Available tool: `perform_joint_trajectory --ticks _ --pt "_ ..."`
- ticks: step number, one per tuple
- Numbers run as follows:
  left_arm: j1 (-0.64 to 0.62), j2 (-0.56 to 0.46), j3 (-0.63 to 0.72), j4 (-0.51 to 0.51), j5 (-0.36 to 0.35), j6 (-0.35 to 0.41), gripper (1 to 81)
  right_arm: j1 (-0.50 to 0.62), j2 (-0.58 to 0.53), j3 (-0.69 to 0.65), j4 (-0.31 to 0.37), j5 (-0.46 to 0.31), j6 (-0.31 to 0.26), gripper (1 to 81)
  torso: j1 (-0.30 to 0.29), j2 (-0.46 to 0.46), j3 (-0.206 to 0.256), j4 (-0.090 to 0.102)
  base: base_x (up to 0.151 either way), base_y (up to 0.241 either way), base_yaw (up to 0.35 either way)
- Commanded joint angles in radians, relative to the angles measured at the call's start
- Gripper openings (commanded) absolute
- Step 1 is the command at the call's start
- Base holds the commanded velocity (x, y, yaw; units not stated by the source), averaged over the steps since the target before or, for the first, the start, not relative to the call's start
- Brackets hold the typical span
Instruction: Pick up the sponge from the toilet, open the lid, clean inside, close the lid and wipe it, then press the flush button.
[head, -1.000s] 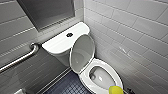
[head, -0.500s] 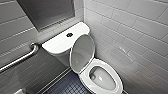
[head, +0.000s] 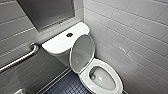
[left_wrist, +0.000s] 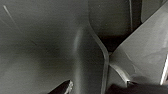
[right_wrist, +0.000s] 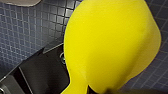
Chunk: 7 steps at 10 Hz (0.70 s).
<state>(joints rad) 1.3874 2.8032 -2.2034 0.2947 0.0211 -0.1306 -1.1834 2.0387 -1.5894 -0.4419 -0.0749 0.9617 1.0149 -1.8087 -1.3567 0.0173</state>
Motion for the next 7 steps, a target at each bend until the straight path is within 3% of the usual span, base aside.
perform_joint_trajectory --ticks 1,5,6,7 --pt "-0.021 -0.065 0.096 -0.009 0.085 0.002 81.1 -0.166 0.111 -0.185 -0.101 0.149 -0.021 1.0 -0.064 0.1 0.0 0.0 0.0 0.0 0.0" --pt "-0.058 -0.16 0.258 -0.008 0.085 0.003 81.1 -0.244 0.175 -0.265 -0.138 0.201 -0.023 1.0 -0.116 0.181 0.0 0.0 0.0 0.0 0.0" --pt "-0.067 -0.171 0.275 -0.006 0.085 0.005 81.1 -0.252 0.192 -0.283 -0.147 0.202 -0.023 1.0 -0.076 0.118 0.0 0.0 0.0 0.0 0.0" --pt "-0.081 -0.183 0.295 -0.006 0.085 0.005 81.1 -0.27 0.224 -0.325 -0.153 0.213 -0.023 1.0 -0.098 0.153 0.0 0.0 0.0 0.0 0.0"
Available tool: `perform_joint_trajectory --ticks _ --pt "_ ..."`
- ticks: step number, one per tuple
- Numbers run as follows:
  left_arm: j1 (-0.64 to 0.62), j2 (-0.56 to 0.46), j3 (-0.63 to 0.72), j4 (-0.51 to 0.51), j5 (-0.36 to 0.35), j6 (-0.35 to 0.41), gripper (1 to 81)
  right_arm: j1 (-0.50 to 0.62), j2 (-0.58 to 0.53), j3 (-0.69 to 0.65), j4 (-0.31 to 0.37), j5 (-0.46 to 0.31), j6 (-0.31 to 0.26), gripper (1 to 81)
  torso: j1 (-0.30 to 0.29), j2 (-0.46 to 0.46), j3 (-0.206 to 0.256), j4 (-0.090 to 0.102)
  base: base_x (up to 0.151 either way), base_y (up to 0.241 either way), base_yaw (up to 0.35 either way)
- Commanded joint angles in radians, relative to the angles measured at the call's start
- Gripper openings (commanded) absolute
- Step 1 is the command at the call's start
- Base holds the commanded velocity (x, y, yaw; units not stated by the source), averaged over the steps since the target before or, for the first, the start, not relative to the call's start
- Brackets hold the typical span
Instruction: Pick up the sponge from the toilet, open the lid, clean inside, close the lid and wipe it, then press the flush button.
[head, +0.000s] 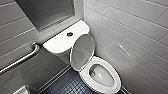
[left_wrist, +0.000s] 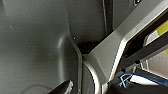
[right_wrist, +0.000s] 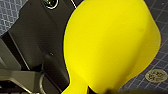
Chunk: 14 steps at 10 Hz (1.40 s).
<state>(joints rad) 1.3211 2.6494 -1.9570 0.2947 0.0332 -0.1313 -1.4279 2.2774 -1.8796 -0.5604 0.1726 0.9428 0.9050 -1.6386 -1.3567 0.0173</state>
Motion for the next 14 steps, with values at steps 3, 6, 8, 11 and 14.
perform_joint_trajectory --ticks 3,6,8,11,14 --pt "-0.11 -0.092 0.118 -0.015 0.074 -0.001 81.1 -0.105 0.096 -0.239 -0.039 0.123 -0.004 1.0 -0.008 0.012 0.0 0.0 0.0 0.0 0.0" --pt "-0.202 -0.147 0.182 -0.077 0.113 -0.011 81.1 -0.164 0.209 -0.416 -0.09 0.165 0.013 1.0 -0.008 0.011 0.0 0.0 0.0 0.0 0.0" --pt "-0.24 -0.149 0.191 -0.118 0.132 -0.011 81.1 -0.193 0.286 -0.51 -0.09 0.142 0.016 1.0 -0.008 0.011 0.0 0.0 0.0 0.0 0.0" --pt "-0.321 -0.182 0.239 -0.21 0.136 -0.011 81.1 -0.205 0.429 -0.685 -0.085 0.064 0.008 1.0 -0.008 0.011 0.0 0.0 0.0 0.0 0.0" --pt "-0.435 -0.247 0.32 -0.304 0.151 -0.013 81.1 -0.191 0.49 -0.736 0.094 -0.038 -0.185 1.0 -0.008 0.011 0.0 0.0 0.0 0.0 0.0"
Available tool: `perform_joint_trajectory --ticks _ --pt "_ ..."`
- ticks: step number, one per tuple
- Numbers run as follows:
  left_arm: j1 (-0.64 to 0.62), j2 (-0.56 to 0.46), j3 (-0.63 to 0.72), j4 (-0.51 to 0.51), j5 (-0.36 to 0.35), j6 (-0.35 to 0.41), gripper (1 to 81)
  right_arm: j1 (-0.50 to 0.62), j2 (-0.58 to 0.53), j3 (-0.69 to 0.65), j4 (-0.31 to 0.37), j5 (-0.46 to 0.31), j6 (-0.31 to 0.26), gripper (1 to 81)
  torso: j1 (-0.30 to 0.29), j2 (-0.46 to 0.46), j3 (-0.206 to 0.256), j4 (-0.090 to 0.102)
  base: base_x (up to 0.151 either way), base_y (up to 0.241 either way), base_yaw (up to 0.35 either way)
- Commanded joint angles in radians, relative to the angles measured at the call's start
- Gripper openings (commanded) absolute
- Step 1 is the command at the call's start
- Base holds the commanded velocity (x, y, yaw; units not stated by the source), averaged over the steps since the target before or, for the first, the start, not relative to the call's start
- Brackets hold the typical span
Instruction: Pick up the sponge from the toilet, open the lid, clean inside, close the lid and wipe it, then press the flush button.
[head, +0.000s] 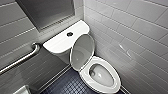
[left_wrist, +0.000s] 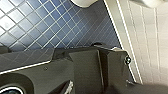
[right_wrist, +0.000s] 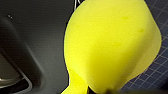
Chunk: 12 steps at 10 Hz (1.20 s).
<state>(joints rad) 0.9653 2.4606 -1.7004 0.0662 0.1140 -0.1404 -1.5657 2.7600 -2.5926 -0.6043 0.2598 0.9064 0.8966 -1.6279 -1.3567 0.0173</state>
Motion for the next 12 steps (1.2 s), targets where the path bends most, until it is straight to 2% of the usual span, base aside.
perform_joint_trajectory --ticks 1,2,3,4,6,8,12 --pt "-0.116 -0.07 0.079 -0.112 0.064 -0.004 81.1 -0.057 0.008 -0.012 0.368 -0.113 -0.373 1.0 0.0 0.0 0.0 0.0 0.0 0.0 0.0" --pt "-0.15 -0.074 0.088 -0.153 0.064 -0.004 81.1 -0.055 0.003 0.006 0.508 -0.109 -0.515 1.0 0.0 0.0 0.0 0.0 0.0 0.0 0.0" --pt "-0.191 -0.075 0.093 -0.195 0.061 -0.004 81.1 -0.047 -0.006 0.031 0.599 -0.116 -0.612 1.0 0.0 0.0 0.0 0.0 0.0 0.0 0.0" --pt "-0.243 -0.078 0.094 -0.244 0.059 -0.004 81.1 -0.044 -0.018 0.056 0.64 -0.123 -0.656 1.0 0.0 0.0 0.0 0.0 0.0 0.0 0.0" --pt "-0.332 -0.089 0.087 -0.36 0.058 -0.004 81.1 -0.046 -0.029 0.069 0.655 -0.137 -0.647 1.0 0.0 0.0 0.0 0.0 0.0 0.0 0.0" --pt "-0.409 -0.104 0.082 -0.455 0.052 -0.004 81.1 -0.049 -0.03 0.083 0.642 -0.139 -0.656 1.0 0.0 0.0 0.0 0.0 0.0 0.0 0.0" --pt "-0.503 -0.149 0.087 -0.591 0.05 -0.005 81.1 -0.04 -0.064 0.207 0.626 -0.155 -0.661 1.0 0.0 0.001 0.0 0.0 0.0 0.0 0.0"
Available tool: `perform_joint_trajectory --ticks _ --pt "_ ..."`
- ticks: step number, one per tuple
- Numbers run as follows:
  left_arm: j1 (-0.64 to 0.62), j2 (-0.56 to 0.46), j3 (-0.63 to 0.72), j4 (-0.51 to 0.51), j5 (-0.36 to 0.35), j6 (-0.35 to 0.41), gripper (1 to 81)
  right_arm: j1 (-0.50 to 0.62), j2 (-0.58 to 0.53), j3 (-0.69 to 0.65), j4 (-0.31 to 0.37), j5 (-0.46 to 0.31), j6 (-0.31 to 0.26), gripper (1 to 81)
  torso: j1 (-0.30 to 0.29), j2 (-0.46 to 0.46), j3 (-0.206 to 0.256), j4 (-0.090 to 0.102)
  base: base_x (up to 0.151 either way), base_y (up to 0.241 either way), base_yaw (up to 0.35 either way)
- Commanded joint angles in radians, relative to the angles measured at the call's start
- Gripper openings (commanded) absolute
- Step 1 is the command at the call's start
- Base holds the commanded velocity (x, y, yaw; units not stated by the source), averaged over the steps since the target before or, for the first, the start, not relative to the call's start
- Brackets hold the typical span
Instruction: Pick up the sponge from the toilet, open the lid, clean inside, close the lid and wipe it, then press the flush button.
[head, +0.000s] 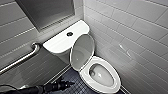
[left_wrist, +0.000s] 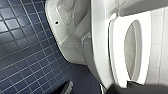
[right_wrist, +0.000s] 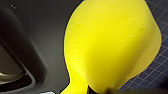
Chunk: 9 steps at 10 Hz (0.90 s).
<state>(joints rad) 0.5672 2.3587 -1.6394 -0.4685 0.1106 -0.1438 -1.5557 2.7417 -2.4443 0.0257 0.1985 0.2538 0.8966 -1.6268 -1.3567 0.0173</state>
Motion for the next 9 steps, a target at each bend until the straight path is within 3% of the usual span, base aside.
perform_joint_trajectory --ticks 1,4,6,9 --pt "-0.124 -0.07 0.036 -0.091 0.052 0.0 81.1 -0.056 -0.09 0.15 -0.029 -0.087 -0.008 1.0 0.0 0.0 0.0 0.0 0.0 0.0 0.0" --pt "-0.209 -0.126 0.055 -0.192 0.051 0.0 81.1 -0.067 -0.198 0.367 -0.05 -0.047 -0.011 1.0 0.0 0.0 0.0 0.0 0.0 0.0 0.0" --pt "-0.269 -0.131 0.055 -0.248 0.052 -0.002 81.1 -0.099 -0.251 0.486 -0.112 0.036 -0.01 1.0 0.0 0.0 0.0 0.0 0.0 0.0 0.0" --pt "-0.33 -0.122 0.058 -0.257 0.017 -0.002 81.1 -0.117 -0.278 0.553 -0.145 0.044 -0.01 1.0 0.0 0.001 0.0 0.0 0.0 0.0 0.0"
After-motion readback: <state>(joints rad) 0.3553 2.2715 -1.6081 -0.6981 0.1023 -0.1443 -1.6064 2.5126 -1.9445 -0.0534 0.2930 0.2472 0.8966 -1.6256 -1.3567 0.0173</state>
